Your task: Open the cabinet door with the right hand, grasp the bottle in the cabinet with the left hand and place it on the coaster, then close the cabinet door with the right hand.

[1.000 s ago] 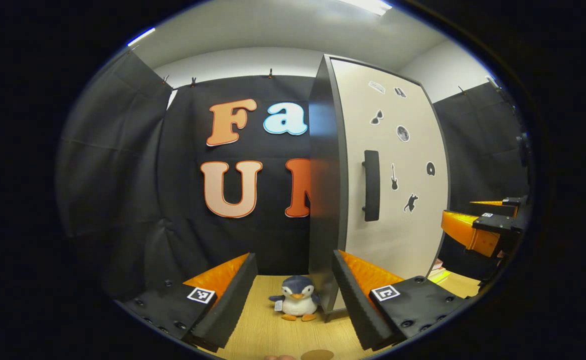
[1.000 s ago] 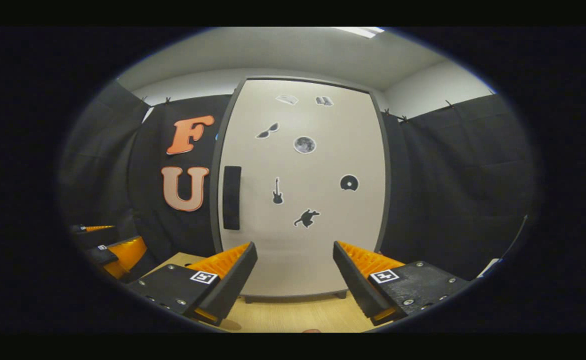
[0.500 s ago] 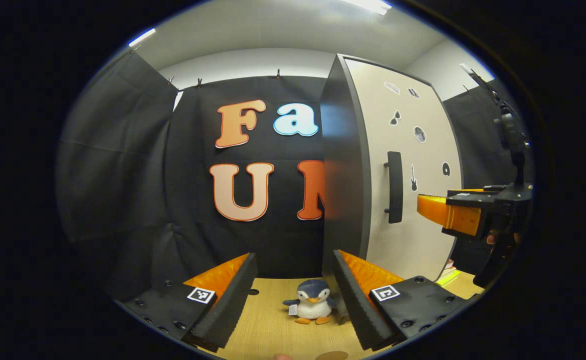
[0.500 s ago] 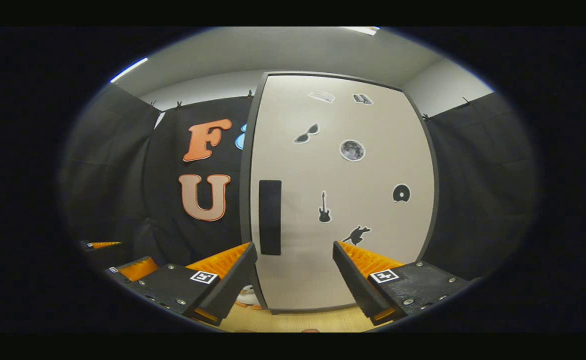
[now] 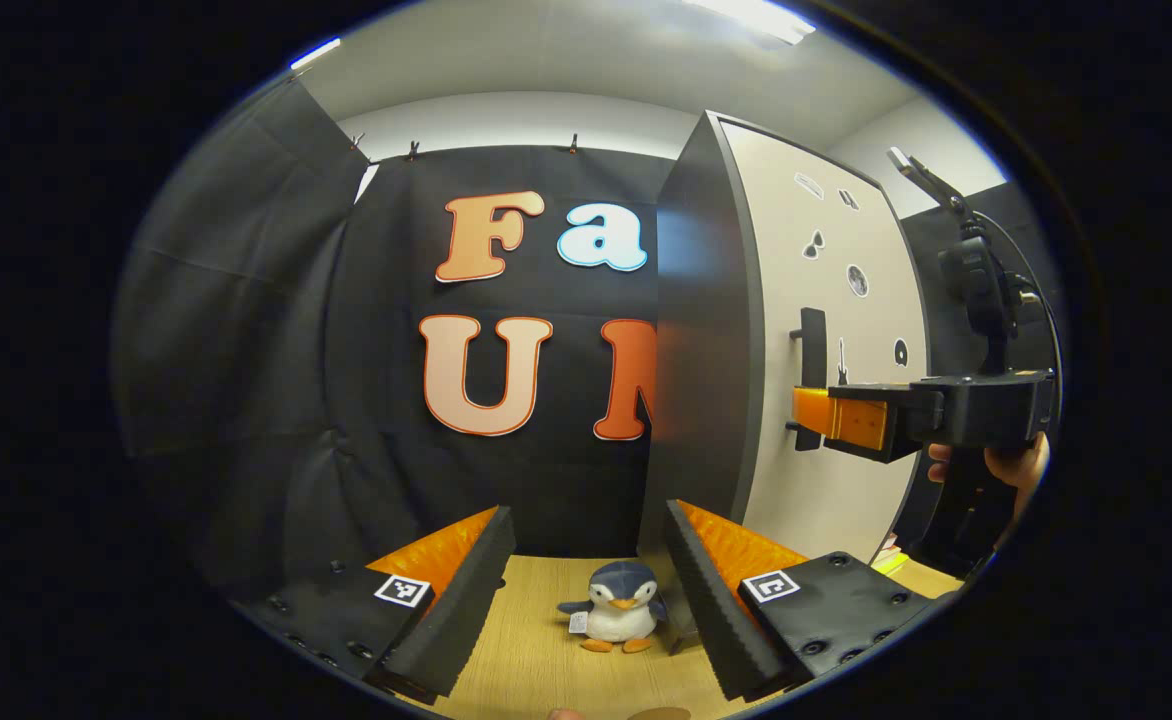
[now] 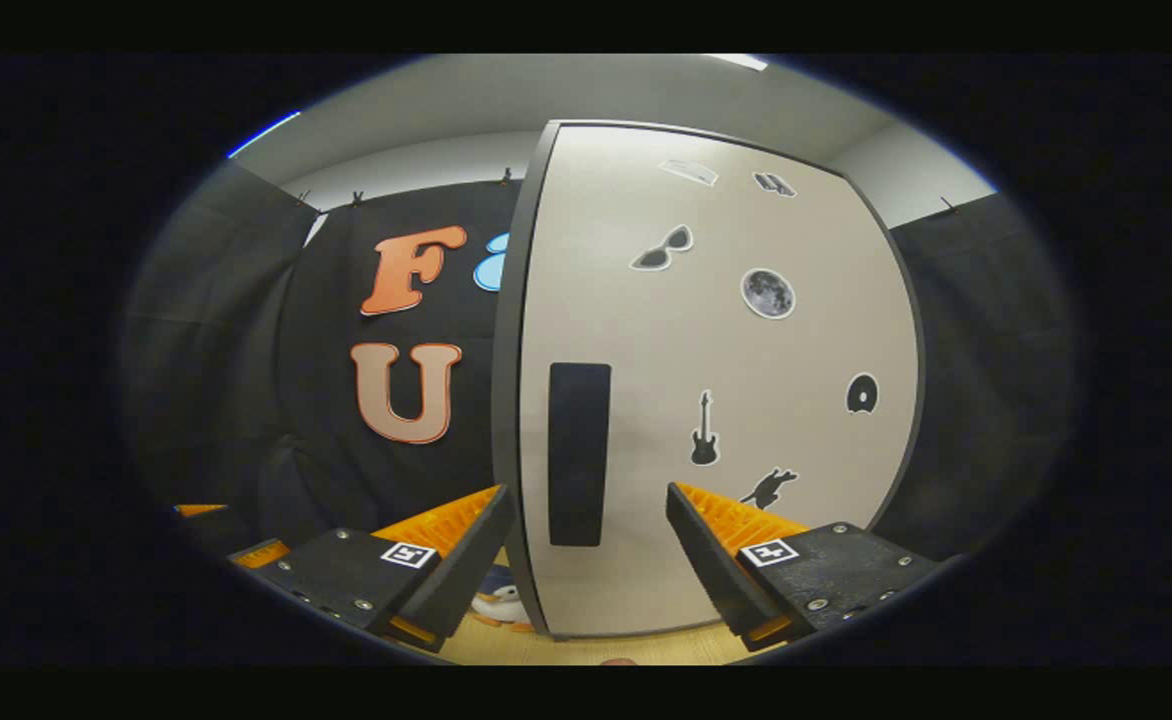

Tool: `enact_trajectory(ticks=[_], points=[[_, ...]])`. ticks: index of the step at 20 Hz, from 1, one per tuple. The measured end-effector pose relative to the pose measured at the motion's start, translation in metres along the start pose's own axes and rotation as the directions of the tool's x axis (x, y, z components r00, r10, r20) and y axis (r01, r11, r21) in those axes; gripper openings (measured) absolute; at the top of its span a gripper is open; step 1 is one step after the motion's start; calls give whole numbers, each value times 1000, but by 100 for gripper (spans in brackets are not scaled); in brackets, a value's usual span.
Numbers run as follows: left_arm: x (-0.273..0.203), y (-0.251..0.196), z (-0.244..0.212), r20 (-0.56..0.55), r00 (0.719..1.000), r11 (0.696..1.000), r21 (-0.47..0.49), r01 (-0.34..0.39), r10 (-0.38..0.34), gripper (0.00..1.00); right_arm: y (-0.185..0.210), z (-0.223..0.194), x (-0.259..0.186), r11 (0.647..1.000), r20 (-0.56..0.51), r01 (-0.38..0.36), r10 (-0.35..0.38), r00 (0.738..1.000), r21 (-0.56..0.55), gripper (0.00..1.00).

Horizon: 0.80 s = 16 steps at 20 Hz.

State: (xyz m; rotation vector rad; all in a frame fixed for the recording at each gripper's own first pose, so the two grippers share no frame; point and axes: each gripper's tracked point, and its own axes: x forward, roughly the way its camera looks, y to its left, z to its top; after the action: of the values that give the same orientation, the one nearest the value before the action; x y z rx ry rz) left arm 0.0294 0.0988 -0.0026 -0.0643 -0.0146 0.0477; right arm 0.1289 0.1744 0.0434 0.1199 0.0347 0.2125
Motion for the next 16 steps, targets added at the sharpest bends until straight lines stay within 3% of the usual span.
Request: enact_trajectory(ticks=[4, 10, 16], points=[[6, 4, 0, 4, 1000, 1000, 18, 16, -16, 98, -6, 0, 17, 998, -7, 41, -41, 999, 47, 96], [12, 3, -8, -26, 998, 998, 11, 58, -58, 98, -7, -4, 34, 995, -45, 56, -52, 998, 83, 90], [1, 4, -10, -23, 999, 999, 32, 37, -36, 98, 10, -5, 38, 999, -43, 2, 0, 999, 54, 52]])
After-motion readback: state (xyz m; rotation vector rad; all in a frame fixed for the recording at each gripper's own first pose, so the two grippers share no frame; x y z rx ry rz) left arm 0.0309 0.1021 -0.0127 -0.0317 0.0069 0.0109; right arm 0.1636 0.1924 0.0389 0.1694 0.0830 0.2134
